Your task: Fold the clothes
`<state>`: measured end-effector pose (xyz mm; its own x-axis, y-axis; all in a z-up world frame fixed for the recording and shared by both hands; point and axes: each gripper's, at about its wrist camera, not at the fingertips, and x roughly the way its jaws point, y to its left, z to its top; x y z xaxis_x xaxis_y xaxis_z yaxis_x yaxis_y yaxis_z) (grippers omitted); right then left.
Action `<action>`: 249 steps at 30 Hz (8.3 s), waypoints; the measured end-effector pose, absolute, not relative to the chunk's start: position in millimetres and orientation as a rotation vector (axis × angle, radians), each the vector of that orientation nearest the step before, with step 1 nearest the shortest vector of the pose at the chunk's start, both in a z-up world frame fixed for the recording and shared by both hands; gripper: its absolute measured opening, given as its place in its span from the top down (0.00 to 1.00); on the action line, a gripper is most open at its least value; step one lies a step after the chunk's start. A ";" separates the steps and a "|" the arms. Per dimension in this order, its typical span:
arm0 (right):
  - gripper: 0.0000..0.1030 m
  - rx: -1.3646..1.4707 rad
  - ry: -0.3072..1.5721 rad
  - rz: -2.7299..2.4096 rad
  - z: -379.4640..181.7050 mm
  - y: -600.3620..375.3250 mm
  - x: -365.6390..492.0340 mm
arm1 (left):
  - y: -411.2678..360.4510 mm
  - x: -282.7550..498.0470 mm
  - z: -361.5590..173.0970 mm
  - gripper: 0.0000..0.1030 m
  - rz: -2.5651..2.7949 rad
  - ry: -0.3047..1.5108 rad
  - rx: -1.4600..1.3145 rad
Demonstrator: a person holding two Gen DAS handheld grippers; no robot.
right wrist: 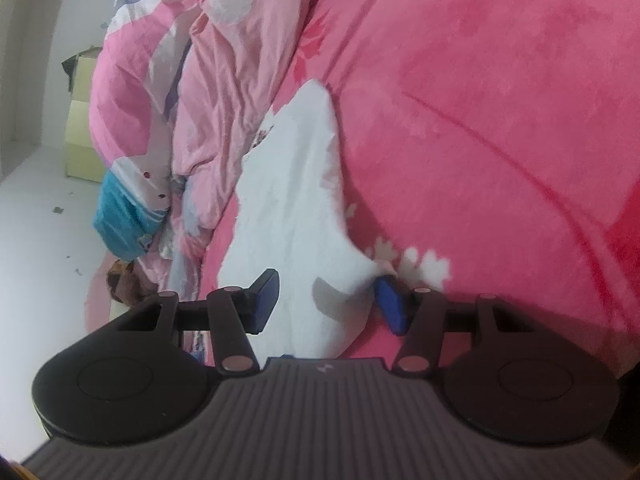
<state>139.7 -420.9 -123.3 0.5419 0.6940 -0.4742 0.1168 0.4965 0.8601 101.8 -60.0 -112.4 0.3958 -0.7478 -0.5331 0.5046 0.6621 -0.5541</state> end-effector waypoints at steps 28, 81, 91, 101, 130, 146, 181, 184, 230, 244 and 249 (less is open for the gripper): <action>0.95 0.579 0.575 0.482 -119.1 -431.9 111.1 | -62.2 103.2 -112.7 0.52 -0.812 0.837 -0.293; 0.90 0.320 0.633 0.593 -112.6 -416.6 148.9 | -197.7 136.5 -72.1 0.95 -0.901 0.766 0.135; 0.88 0.430 0.523 0.421 -120.8 -473.4 120.3 | -206.8 127.6 -86.2 0.75 -0.961 0.782 0.137; 0.88 0.330 0.475 0.578 -99.7 -435.7 108.2 | -201.5 112.2 -88.0 0.50 -1.006 0.781 0.107; 0.87 0.304 0.605 0.521 -63.9 -314.9 5.0 | 16.1 15.3 -73.0 0.48 -0.606 0.807 -0.103; 0.87 0.148 0.677 0.571 -72.1 -209.3 32.9 | 82.7 2.0 -94.8 0.48 -0.537 0.785 -0.180; 0.77 0.080 0.507 0.429 -75.8 -218.4 30.5 | 68.3 54.7 -42.9 0.21 -0.226 0.565 -0.064; 0.76 0.059 0.525 0.370 -84.3 -219.4 37.9 | 35.6 58.1 -53.1 0.20 -0.279 0.627 -0.023; 0.59 0.115 0.626 0.362 -101.5 -226.5 52.3 | -14.9 57.7 -84.3 0.09 -0.238 0.733 0.127; 0.58 0.113 0.627 0.366 -101.8 -228.0 53.8 | -23.2 58.2 -83.1 0.09 -0.256 0.738 0.143; 0.58 0.114 0.628 0.367 -101.5 -227.9 53.8 | -23.6 58.5 -84.3 0.09 -0.252 0.745 0.145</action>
